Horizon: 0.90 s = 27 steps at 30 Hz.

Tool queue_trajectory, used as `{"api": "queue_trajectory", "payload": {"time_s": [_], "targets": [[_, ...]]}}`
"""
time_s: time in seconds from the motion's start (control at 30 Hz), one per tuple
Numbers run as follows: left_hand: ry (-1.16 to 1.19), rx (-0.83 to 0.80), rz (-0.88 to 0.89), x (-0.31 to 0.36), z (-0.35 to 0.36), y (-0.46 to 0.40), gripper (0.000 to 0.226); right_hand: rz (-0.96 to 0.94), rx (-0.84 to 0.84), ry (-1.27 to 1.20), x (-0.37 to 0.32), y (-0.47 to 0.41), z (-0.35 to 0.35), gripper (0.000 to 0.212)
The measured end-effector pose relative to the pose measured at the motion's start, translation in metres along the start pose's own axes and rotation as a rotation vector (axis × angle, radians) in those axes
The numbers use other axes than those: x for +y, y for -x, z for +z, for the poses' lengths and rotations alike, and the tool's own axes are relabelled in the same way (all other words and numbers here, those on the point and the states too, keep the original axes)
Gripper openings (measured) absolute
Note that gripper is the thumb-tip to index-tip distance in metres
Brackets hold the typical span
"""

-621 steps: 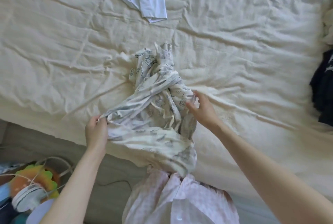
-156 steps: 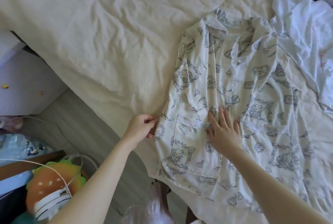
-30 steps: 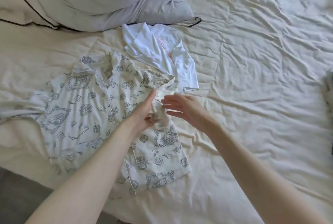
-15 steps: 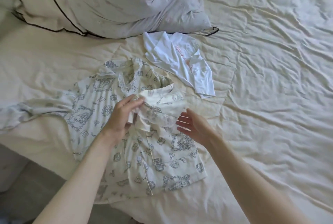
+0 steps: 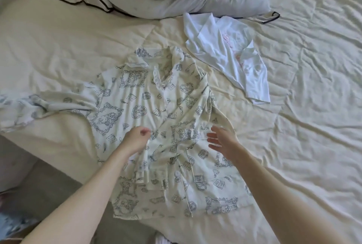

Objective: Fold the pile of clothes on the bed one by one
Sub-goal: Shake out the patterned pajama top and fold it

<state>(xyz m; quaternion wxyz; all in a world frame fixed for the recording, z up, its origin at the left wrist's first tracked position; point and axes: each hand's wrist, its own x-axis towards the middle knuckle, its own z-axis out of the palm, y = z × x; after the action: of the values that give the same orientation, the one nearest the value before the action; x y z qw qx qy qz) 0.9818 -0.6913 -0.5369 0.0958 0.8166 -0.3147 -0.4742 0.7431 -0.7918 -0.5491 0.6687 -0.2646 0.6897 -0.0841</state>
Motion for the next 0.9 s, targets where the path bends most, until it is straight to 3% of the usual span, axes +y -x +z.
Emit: {"api": "queue_trajectory", "payload": {"time_s": [0.2, 0.3, 0.4, 0.53, 0.63, 0.73, 0.83, 0.9], "targets": [[-0.075, 0.041, 0.306, 0.067, 0.016, -0.085, 0.035, -0.029, 0.16, -0.111, -0.022, -0.053, 0.004, 0.036], [-0.111, 0.015, 0.378, 0.099, 0.028, -0.112, 0.04, 0.021, 0.214, -0.17, -0.024, -0.067, 0.007, 0.05], [-0.041, -0.051, 0.396, 0.127, 0.043, -0.132, 0.043, 0.119, 0.203, -0.346, -0.033, -0.079, 0.01, 0.045], [0.069, -0.065, 0.357, 0.164, 0.067, -0.151, 0.044, 0.274, 0.137, -0.65, -0.05, -0.095, 0.006, 0.019], [0.051, 0.01, 0.329, 0.176, 0.074, -0.16, 0.024, 0.329, 0.203, -0.71, -0.057, -0.104, -0.007, 0.027], [0.197, 0.143, 0.319, 0.163, 0.057, -0.166, 0.008, 0.372, 0.207, -0.884, -0.06, -0.108, -0.023, 0.037], [0.438, 0.191, 0.104, 0.139, 0.028, -0.167, 0.007, 0.323, 0.186, -1.065, -0.06, -0.113, -0.024, 0.032], [0.551, 0.072, -0.034, 0.138, 0.018, -0.174, 0.007, 0.237, 0.151, -0.966, -0.056, -0.115, -0.013, 0.029]]}}
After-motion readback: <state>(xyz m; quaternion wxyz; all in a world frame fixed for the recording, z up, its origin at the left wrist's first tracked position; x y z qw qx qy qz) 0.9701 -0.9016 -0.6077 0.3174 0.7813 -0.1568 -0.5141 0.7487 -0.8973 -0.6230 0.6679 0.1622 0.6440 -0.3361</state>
